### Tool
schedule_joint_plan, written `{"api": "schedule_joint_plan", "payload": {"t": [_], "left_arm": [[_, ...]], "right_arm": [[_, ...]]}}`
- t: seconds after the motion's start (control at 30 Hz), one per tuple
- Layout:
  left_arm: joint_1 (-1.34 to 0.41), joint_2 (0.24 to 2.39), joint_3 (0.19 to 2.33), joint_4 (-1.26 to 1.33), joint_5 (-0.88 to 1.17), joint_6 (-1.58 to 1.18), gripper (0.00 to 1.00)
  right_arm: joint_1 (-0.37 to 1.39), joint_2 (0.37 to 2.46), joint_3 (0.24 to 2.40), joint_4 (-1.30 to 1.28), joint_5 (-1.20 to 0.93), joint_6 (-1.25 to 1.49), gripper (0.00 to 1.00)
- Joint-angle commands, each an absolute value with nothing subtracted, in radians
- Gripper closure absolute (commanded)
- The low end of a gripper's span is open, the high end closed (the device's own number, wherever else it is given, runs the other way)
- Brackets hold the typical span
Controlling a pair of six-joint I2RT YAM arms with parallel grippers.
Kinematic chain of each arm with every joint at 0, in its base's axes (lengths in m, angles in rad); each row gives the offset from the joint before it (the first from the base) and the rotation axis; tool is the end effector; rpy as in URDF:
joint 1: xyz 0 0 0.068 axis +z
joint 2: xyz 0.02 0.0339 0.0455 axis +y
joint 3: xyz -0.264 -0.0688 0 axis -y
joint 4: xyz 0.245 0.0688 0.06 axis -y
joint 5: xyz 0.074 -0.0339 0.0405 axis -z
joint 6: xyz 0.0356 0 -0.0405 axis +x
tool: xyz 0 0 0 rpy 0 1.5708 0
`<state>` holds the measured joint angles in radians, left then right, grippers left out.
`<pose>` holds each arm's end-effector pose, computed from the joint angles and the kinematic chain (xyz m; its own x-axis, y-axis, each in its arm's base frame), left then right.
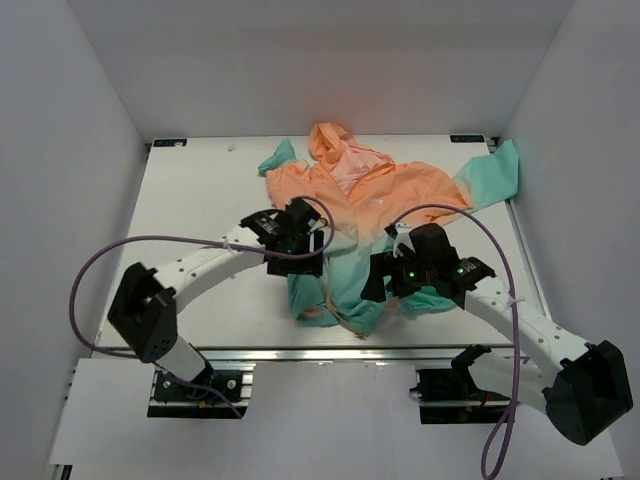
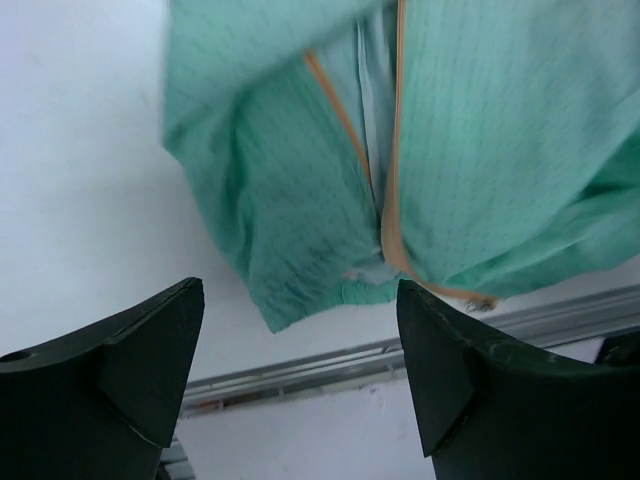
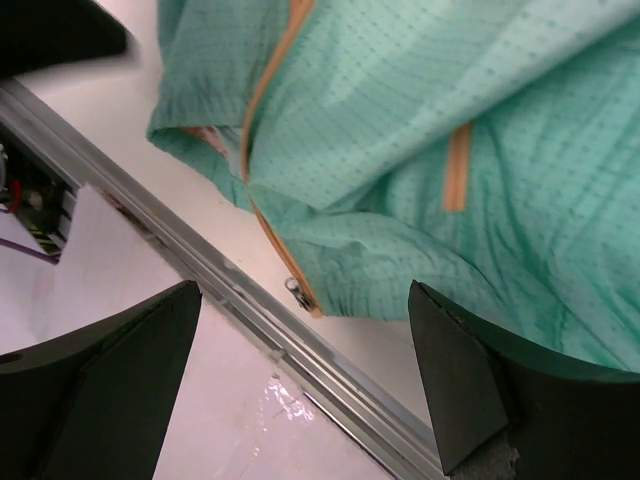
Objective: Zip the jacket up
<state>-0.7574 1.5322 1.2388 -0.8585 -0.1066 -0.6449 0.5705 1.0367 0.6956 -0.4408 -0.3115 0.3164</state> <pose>0.2251 -0.2076 0.2639 -0.9222 0.0494 -0.3835 0.1218 0.9784 -0.1668 0.1735 0.1243 0.2393 -0.7805 -0.1489 -0.6072 -0.4780 0.7681 0.4260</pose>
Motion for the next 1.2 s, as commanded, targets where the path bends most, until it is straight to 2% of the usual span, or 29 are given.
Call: {"api": "schedule_joint_plan", "payload": {"t": [0.0,0.2,0.37,0.53,0.67,0.7,0.73,0.93,0.97,1.03,1.07,1.17], "left_arm": [[-0.813,1.589,1.219,-0.821,-0.049,-0.663,0.14],[-0.816,1.646,1.194,-0.836,-0.044,-0.658,0.16],[-0.839,1.623,1.091,-0.83,-0.018,-0.663,0.21],[-0.868,1.603,1.045,-0.804,0.0,-0.646,0.22],[-0.87,1.611,1.037,-0.814,-0.009,-0.644,0.3],[-0.871,1.623,1.052,-0.822,-0.03,-0.644,0.39],[-0.87,1.629,1.058,-0.834,-0.053,-0.644,0.42],[-0.87,1.667,1.123,-0.899,-0.153,-0.663,0.51],[-0.871,1.669,1.13,-0.905,-0.163,-0.663,0.58],[-0.87,1.661,1.144,-0.926,-0.173,-0.661,0.96],[-0.87,1.654,1.143,-0.934,-0.17,-0.661,1.0],[-0.884,1.558,1.108,-0.965,-0.172,-0.649,1.0]], "right_arm": [[0.581,1.06,0.697,-0.335,-0.376,0.342,0.11],[0.581,1.136,0.673,-0.214,-0.377,0.38,0.11],[0.581,1.276,0.704,-0.163,-0.364,0.397,0.11],[0.575,1.37,0.712,-0.123,-0.307,0.407,0.11],[0.575,1.434,0.729,-0.112,-0.324,0.411,0.11],[0.575,1.436,0.727,-0.104,-0.33,0.414,0.11],[0.575,1.434,0.727,-0.097,-0.33,0.416,0.11],[0.575,1.42,0.718,-0.106,-0.331,0.416,0.11],[0.575,1.42,0.715,-0.101,-0.33,0.417,0.11],[0.575,1.423,0.709,-0.103,-0.321,0.42,0.11],[0.575,1.425,0.71,-0.101,-0.315,0.425,0.11],[0.575,1.445,0.709,-0.078,-0.308,0.443,0.11]]}}
